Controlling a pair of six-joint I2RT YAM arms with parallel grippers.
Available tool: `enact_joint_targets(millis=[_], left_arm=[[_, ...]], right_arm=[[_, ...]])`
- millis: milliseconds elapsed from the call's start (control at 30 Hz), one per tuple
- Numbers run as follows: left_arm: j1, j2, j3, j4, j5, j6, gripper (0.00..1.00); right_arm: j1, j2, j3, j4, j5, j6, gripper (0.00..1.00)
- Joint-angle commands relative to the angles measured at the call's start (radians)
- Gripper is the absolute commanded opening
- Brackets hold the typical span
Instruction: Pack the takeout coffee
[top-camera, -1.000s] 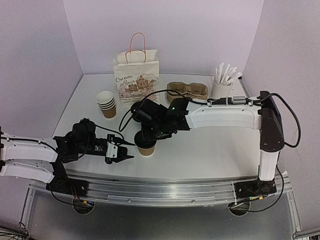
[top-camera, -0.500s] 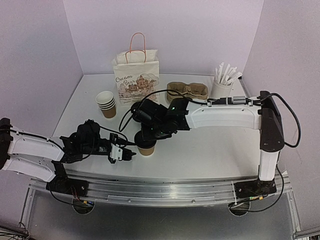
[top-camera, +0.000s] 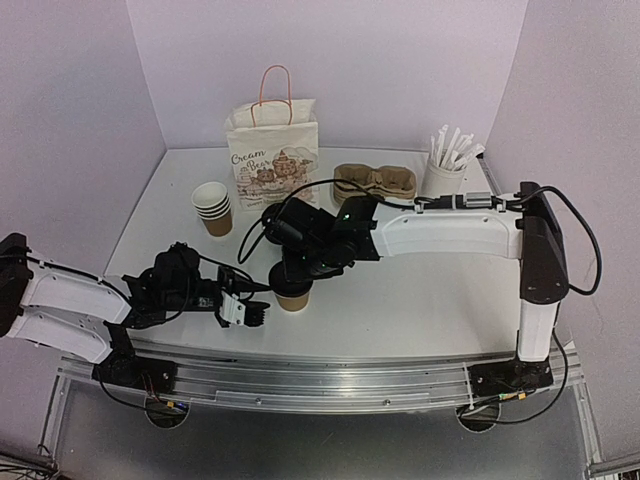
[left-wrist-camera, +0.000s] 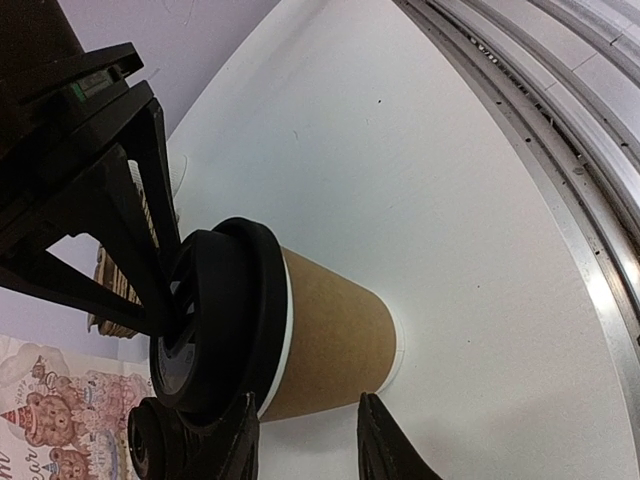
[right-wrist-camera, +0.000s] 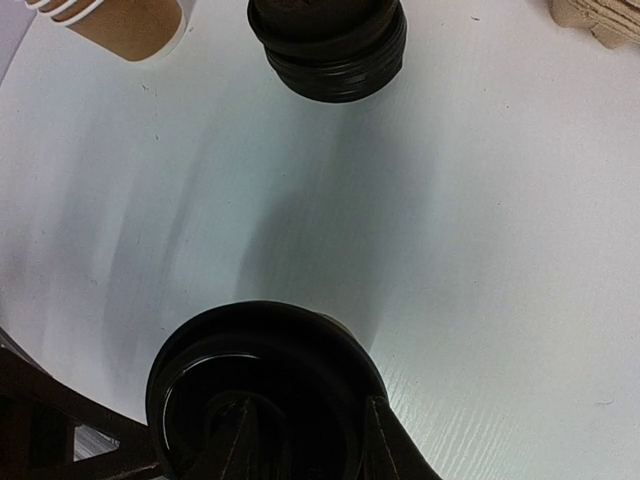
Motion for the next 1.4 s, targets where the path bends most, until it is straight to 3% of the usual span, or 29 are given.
enact_joint_targets(millis=[0, 433, 700, 1033, 1367], left_arm=[[0.024, 0.016, 0.020, 0.032, -0.001, 0.036, 0.34], [0.058, 0.066, 0.061, 0.070, -0.007, 0.046, 0.35], [0.062, 0.041, 0.021, 0.187, 0.014, 0.058, 0.34], [0.062, 0.062, 0.047, 0.145, 0.052, 0.053, 0.33], [0.062, 0.093, 0.060, 0.067, 0.082, 0.063, 0.23]], right_arm=[[0.004, 0.024, 0.015, -0.040, -0.022, -0.012, 0.32], [0.004, 0.025, 0.020, -0.041, -0.018, -0.026, 0.31], [0.003, 0.027, 0.023, -0.040, -0.016, -0.034, 0.31], [0.004, 0.032, 0.030, -0.040, -0.014, -0.036, 0.31], [0.002, 0.030, 0.026, -0.040, -0.010, -0.038, 0.31]])
